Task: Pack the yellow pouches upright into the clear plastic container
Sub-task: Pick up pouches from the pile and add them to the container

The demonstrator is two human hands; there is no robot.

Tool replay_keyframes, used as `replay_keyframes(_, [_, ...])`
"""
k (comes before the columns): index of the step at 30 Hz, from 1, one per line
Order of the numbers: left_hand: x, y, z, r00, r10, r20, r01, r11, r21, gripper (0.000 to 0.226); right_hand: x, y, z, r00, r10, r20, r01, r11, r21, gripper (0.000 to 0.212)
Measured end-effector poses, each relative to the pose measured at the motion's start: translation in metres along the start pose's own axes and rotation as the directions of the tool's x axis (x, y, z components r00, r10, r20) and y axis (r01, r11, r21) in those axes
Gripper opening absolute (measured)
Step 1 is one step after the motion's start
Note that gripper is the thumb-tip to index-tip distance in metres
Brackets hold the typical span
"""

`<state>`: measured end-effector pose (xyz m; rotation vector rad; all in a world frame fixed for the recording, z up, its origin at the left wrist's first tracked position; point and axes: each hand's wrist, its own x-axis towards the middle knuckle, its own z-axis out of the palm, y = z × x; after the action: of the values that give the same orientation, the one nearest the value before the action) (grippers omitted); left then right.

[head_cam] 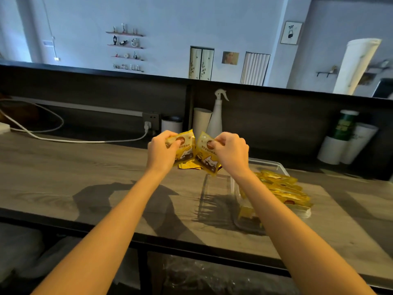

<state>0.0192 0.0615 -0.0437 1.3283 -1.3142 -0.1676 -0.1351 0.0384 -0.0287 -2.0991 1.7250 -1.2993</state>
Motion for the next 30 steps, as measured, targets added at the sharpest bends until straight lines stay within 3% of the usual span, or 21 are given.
replay_keyframes(5, [0.002, 0.032, 0.033, 0.993, 0.065, 0.097, -0.059, 0.997, -0.055, 0.020, 0.007, 0.027, -0.047, 0.995, -0.001, -0.096, -0.003, 0.999, -0.040, 0.017])
replay_keyframes(15, [-0.004, 0.068, 0.109, 0.960, 0.077, 0.271, -0.006, 0.967, -0.253, 0.029, 0.015, 0.104, -0.105, 0.977, 0.070, -0.201, -0.084, 0.995, -0.062, 0.020])
replay_keyframes(19, [-0.007, 0.070, 0.133, 0.951, 0.072, 0.301, 0.002, 0.971, -0.240, 0.029, 0.018, 0.127, -0.107, 0.976, 0.096, -0.195, -0.107, 0.993, -0.045, 0.022])
replay_keyframes(24, [-0.007, 0.066, 0.155, 0.962, 0.006, 0.272, 0.059, 0.971, -0.230, 0.028, 0.031, 0.145, -0.102, 0.953, 0.219, -0.211, -0.199, 0.974, 0.110, 0.019])
replay_keyframes(30, [-0.008, 0.059, 0.174, 0.960, -0.005, 0.280, 0.029, 0.996, -0.080, 0.025, 0.041, 0.162, -0.097, 0.939, 0.308, -0.152, -0.295, 0.950, 0.100, 0.017])
